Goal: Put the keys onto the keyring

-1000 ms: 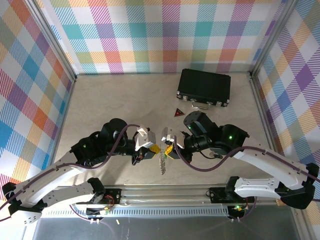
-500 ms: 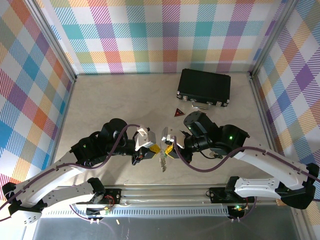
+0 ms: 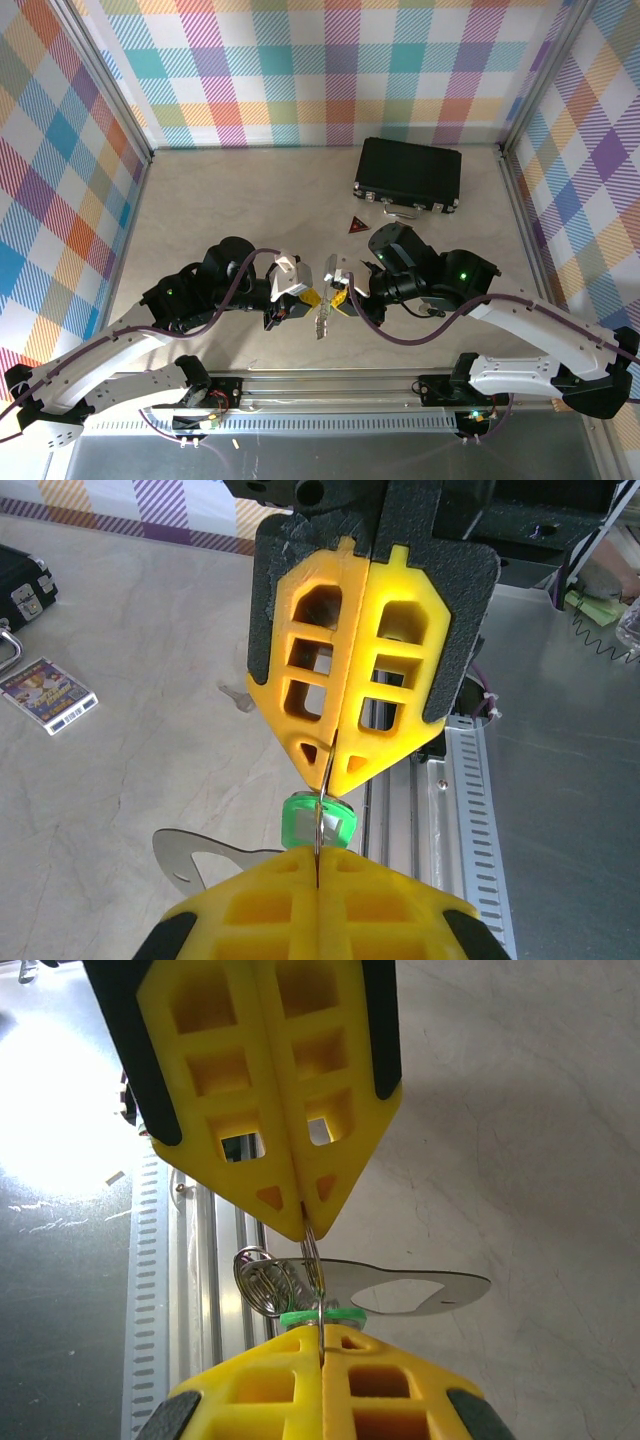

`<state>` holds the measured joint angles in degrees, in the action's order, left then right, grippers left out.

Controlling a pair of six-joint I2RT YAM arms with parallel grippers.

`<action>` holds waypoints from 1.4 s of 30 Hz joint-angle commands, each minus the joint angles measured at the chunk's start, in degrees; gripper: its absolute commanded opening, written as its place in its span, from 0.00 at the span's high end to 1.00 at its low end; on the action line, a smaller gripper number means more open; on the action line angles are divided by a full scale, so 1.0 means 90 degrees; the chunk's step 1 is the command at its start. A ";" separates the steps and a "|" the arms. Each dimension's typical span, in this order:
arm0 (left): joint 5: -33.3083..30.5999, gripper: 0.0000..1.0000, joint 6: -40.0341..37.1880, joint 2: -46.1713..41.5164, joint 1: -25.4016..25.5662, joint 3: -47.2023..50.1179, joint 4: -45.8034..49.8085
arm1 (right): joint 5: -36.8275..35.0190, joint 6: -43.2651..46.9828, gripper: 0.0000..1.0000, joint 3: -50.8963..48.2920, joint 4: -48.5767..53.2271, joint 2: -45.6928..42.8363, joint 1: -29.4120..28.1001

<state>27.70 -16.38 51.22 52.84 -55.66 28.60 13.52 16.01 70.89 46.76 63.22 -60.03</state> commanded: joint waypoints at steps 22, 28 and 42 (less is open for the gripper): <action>0.0049 1.00 -0.0128 -0.0011 0.0096 -0.0052 -0.0023 | 0.0146 0.0243 1.00 0.0101 -0.0182 0.0010 -0.0037; 0.0066 1.00 -0.0124 -0.0016 0.0092 -0.0036 -0.0039 | 0.0216 0.0262 1.00 0.0111 -0.0213 0.0042 -0.0052; 0.0076 1.00 -0.0128 -0.0015 0.0103 -0.0039 -0.0029 | 0.0226 0.0321 1.00 0.0111 -0.0254 0.0086 -0.0101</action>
<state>27.73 -16.36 51.22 52.86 -55.66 28.97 14.17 17.67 70.89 45.98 63.72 -60.47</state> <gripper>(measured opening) 0.063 0.056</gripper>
